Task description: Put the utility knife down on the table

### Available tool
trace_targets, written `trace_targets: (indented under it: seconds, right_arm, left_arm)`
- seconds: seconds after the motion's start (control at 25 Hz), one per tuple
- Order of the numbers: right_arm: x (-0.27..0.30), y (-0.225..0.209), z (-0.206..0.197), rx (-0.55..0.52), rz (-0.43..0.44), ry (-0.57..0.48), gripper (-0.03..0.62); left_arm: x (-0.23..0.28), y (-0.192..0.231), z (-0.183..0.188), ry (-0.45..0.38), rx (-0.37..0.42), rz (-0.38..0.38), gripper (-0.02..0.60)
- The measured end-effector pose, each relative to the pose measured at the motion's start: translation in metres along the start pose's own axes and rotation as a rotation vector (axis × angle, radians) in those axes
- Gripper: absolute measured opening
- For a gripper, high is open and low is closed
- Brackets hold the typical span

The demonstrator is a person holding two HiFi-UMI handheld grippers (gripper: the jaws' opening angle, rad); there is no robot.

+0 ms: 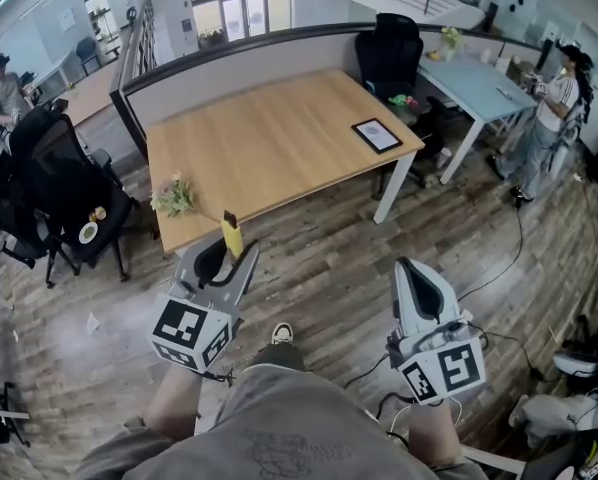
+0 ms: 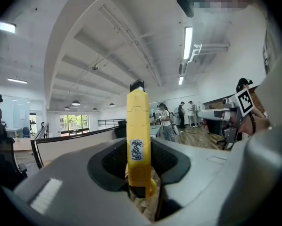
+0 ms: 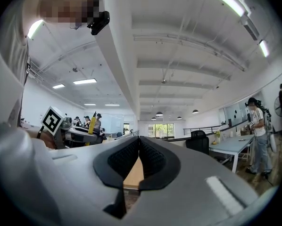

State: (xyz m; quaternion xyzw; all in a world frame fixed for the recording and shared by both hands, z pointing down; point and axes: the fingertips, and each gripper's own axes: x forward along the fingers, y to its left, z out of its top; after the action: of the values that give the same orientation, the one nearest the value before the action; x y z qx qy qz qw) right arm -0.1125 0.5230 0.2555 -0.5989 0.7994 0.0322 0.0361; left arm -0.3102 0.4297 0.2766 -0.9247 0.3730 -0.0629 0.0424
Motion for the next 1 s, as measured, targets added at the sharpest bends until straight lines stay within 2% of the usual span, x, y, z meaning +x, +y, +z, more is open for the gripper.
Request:
trace_targets:
  seconds: [0.24,0.52,1.0]
  right_arm:
    - [0.008,-0.018,-0.020,0.025,-0.004,0.022,0.011]
    - [0.046,-0.048,-0.045,0.053,-0.024,0.063,0.011]
    - [0.173,-0.120,-0.061,0.080,-0.046,0.126,0.011]
  left_arm:
    - [0.025,0.001,-0.005,0.000,0.019,-0.001,0.114]
    - [0.078,0.019,-0.016,0.025,0.008,-0.032,0.114]
    - [0.207,0.097,-0.024,0.074,-0.029,-0.078,0.114]
